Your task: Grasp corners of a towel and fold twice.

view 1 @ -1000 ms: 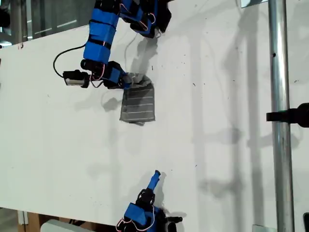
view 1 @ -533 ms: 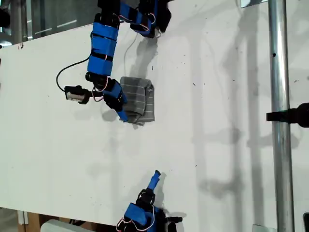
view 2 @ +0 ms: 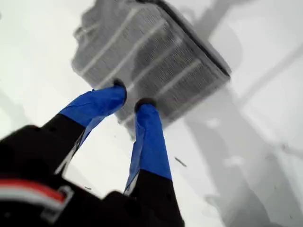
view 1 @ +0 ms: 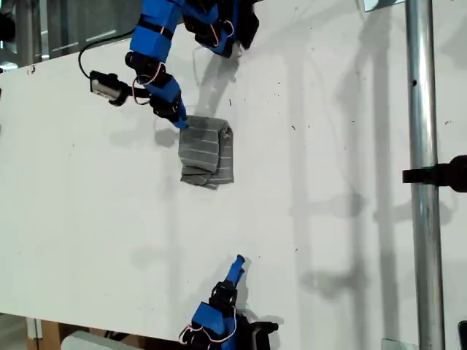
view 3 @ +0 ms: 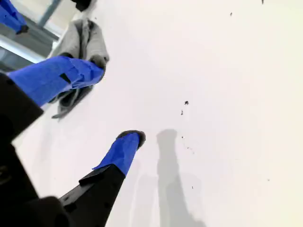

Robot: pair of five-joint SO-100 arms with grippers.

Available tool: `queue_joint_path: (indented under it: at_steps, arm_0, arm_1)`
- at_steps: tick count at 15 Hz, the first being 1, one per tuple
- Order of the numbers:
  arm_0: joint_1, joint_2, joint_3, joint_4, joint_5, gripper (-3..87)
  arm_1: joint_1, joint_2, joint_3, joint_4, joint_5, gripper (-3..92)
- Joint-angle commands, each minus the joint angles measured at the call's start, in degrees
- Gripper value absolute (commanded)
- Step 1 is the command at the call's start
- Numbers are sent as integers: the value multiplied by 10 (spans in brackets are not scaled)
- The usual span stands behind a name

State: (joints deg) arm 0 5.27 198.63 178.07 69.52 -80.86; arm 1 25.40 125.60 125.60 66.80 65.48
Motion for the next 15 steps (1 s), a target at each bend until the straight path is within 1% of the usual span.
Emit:
queue_joint_path:
  at_steps: [1,2,4,5,6,7,8,9,10,11,15]
  arm_0:
    - [-5,4,6,40,4,200]
    - [4,4,6,43,33,186]
    - [8,4,6,43,214,171]
    - [11,4,6,42,265,167]
    - [9,4,6,42,262,155]
    - [8,4,6,42,262,142]
    - [8,4,6,42,262,138]
    - [8,4,6,42,262,138]
    - [8,4,6,42,262,138]
    - [7,4,6,42,262,137]
    - [7,4,6,42,262,137]
  arm_1:
    - [-22,214,188,4,57,12]
    - [-25,312,258,14,73,-2]
    - [-27,439,323,68,105,-2]
    - [-23,515,360,90,123,-2]
    - [-30,630,405,137,201,-2]
    - [-31,630,401,161,258,11]
    - [-39,625,402,163,247,113]
    - [-57,625,402,162,252,117]
    - [-57,628,399,171,209,117]
    - [-60,628,400,171,200,117]
    - [-63,628,400,171,200,117]
